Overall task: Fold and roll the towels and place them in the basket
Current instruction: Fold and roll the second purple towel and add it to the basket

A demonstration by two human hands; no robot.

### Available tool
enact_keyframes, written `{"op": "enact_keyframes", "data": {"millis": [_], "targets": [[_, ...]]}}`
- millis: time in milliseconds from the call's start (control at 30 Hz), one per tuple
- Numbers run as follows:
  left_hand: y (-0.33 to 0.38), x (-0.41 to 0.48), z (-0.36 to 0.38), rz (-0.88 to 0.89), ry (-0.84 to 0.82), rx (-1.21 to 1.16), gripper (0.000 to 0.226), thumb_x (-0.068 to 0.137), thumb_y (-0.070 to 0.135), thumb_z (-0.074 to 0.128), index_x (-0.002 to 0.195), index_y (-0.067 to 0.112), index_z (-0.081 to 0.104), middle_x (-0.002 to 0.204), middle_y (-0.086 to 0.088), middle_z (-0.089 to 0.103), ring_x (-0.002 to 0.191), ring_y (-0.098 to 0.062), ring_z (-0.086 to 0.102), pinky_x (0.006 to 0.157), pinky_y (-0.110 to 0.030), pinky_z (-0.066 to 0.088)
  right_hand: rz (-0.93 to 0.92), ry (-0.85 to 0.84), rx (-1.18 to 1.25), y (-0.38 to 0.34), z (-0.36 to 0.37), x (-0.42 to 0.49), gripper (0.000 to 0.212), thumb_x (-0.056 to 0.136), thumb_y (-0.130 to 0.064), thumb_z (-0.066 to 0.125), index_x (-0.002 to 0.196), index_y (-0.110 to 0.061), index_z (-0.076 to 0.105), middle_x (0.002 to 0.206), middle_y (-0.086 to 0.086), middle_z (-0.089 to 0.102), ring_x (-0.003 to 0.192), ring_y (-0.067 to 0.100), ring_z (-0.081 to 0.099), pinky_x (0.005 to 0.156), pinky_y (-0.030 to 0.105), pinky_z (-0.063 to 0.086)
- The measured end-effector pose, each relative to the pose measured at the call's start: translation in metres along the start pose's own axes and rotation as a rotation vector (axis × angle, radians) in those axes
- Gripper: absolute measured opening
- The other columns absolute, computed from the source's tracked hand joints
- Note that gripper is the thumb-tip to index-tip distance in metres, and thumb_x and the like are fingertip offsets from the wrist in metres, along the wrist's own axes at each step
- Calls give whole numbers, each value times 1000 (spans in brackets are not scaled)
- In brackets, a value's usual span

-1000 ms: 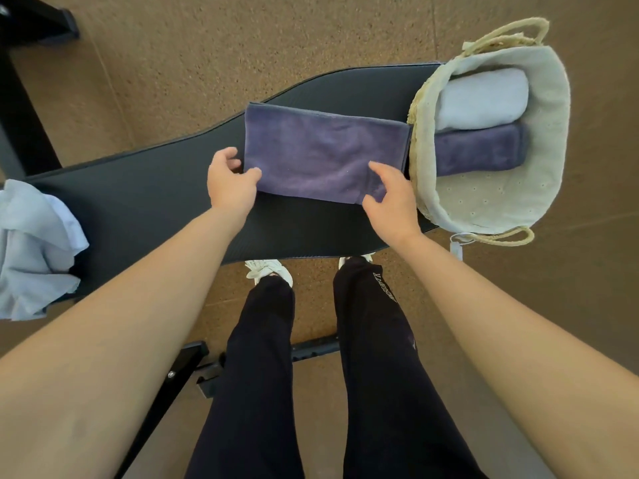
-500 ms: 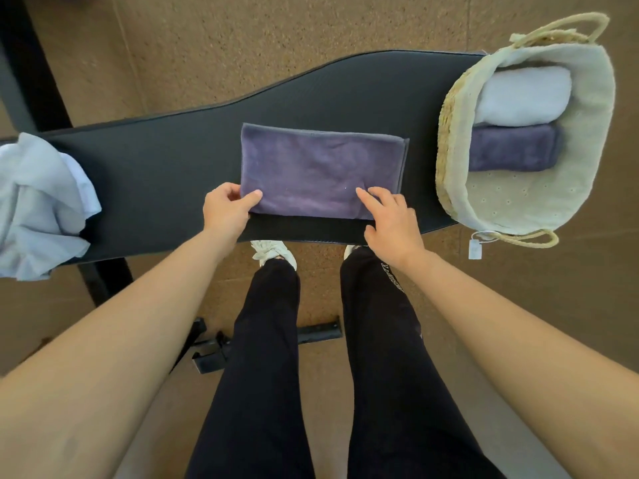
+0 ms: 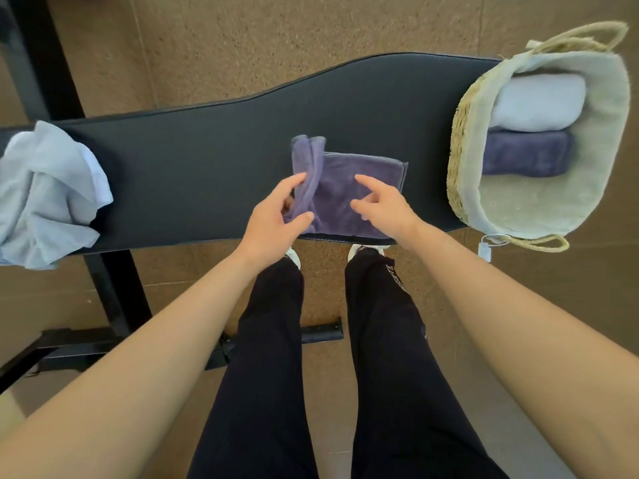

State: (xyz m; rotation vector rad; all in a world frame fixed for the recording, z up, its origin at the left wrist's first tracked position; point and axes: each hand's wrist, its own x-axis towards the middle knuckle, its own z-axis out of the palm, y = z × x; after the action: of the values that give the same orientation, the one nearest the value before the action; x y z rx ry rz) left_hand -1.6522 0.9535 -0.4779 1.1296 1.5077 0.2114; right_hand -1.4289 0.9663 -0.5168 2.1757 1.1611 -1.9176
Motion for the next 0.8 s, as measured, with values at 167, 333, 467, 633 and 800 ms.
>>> {"op": "enact_keyframes", "data": {"millis": [167, 333, 467, 633, 800], "targets": [[17, 4, 39, 93, -114, 58, 53, 97, 21, 69, 146, 29, 50, 126, 12, 65, 110, -7, 64, 96, -31, 57, -42, -68, 558, -27, 5, -26, 27, 98, -34, 65, 119, -18, 65, 106, 3, 73, 94, 21, 75, 80, 34, 63], [19, 14, 58, 103, -53, 98, 43, 94, 28, 70, 136, 27, 60, 99, 13, 64, 89, -8, 61, 81, -31, 58, -78, 290, 296, -11, 8, -22, 24, 101, -24, 62, 124, -28, 59, 100, -14, 65, 91, 11, 68, 85, 30, 62], [13, 29, 62, 213, 158, 464, 44, 91, 28, 73, 134, 26, 63, 129, 1, 58, 117, -15, 48, 95, -38, 54, -89, 411, 189, 13, -1, -17, 34, 101, -18, 60, 134, -23, 58, 114, -1, 69, 98, 13, 67, 91, 33, 60], [7, 48, 78, 190, 28, 796, 71, 86, 47, 76, 149, 39, 45, 164, -1, 24, 144, -33, 25, 115, -52, 33, -27, 441, 83, 37, -9, -7, 26, 101, -20, 60, 126, -20, 55, 106, -4, 66, 93, 13, 66, 91, 39, 60], [6, 54, 100, 118, 3, 868, 90, 81, 47, 81, 154, 46, 30, 168, -5, 8, 147, -35, 18, 116, -53, 30, -46, 512, -109, 43, -15, 0, 33, 94, -16, 69, 118, -18, 47, 110, 2, 58, 90, 16, 61, 75, 29, 54]]}}
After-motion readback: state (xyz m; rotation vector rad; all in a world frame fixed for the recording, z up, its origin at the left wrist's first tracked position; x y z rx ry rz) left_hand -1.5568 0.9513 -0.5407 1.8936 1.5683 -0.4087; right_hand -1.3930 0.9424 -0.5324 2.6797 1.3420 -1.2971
